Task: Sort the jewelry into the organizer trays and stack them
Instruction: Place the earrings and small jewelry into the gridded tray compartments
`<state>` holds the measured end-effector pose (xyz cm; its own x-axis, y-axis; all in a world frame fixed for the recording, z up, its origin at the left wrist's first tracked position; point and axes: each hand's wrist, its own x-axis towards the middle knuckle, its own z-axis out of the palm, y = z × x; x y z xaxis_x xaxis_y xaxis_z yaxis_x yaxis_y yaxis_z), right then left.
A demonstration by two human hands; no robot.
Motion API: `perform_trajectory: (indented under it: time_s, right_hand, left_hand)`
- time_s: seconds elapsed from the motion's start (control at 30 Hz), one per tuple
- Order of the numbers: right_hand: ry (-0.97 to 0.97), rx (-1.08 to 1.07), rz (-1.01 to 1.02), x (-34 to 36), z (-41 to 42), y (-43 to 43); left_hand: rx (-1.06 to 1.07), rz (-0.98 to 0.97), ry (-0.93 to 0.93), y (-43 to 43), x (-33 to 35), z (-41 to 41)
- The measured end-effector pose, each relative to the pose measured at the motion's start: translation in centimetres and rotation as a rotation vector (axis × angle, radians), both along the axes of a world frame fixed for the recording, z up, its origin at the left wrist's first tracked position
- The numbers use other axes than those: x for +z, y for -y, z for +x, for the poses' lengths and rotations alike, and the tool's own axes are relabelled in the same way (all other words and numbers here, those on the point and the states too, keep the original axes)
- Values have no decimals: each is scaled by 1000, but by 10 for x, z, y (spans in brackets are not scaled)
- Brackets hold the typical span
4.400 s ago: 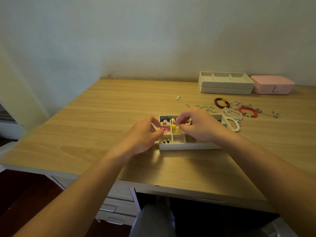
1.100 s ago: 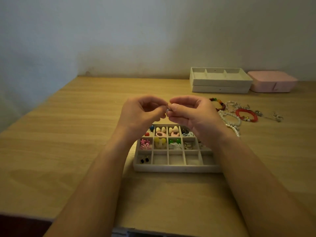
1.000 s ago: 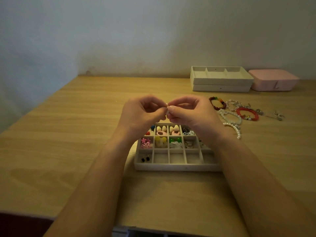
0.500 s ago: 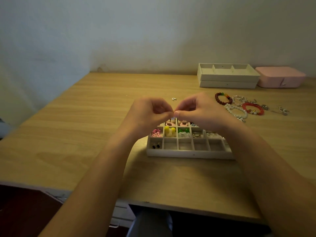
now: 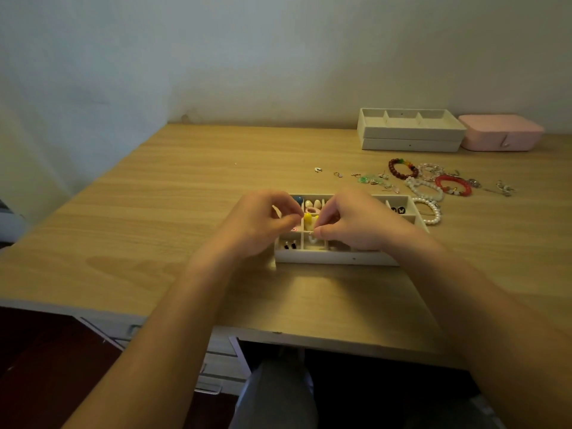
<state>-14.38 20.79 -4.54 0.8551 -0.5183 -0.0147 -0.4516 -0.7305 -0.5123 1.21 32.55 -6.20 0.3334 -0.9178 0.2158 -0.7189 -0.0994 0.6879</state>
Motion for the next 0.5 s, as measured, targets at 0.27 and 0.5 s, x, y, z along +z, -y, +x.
perform_trajectory:
  time_s: [0.27,0.5]
  right_hand:
    - [-20,-59,-128,-9,4,-11]
    - [-30,-94,-172,-11,6,-17]
  left_hand:
    - [0,12,23,-5,-3,2]
    - [-45,30,31,-8,-3,2]
